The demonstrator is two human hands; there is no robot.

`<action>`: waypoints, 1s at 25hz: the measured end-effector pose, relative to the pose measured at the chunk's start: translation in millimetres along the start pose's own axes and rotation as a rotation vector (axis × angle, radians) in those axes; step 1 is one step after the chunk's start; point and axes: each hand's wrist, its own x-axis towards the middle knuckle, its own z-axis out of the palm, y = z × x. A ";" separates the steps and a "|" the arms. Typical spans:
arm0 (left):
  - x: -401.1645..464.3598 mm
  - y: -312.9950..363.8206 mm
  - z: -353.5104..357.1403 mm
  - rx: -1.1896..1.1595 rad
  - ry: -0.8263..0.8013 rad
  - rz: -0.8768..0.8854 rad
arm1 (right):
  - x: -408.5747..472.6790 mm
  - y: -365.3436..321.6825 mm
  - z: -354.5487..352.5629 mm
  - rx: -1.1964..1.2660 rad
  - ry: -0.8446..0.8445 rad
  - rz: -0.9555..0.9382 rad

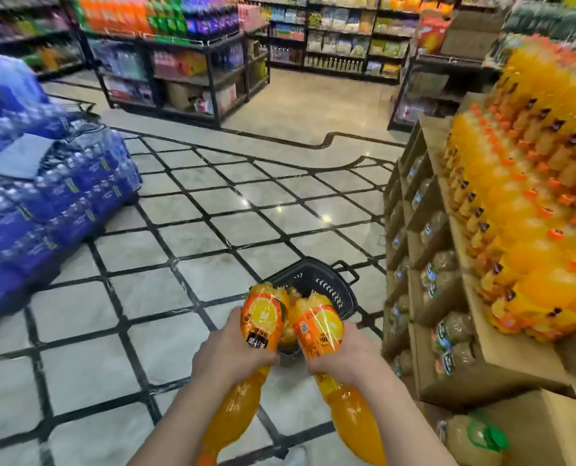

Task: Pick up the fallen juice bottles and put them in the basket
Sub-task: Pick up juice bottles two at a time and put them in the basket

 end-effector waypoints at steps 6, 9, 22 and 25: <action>120.3 50.5 -28.0 0.024 -0.002 -0.053 | 126.0 -55.7 -33.5 0.009 -0.068 0.022; 183.8 76.9 -30.0 0.035 -0.055 -0.055 | 180.1 -71.5 -44.7 0.055 -0.059 0.063; 511.6 141.6 90.3 0.388 -0.460 0.179 | 431.8 -42.7 4.2 0.427 0.015 0.642; 570.1 129.3 156.5 0.418 -0.492 0.181 | 494.2 -15.9 38.1 0.532 0.015 0.785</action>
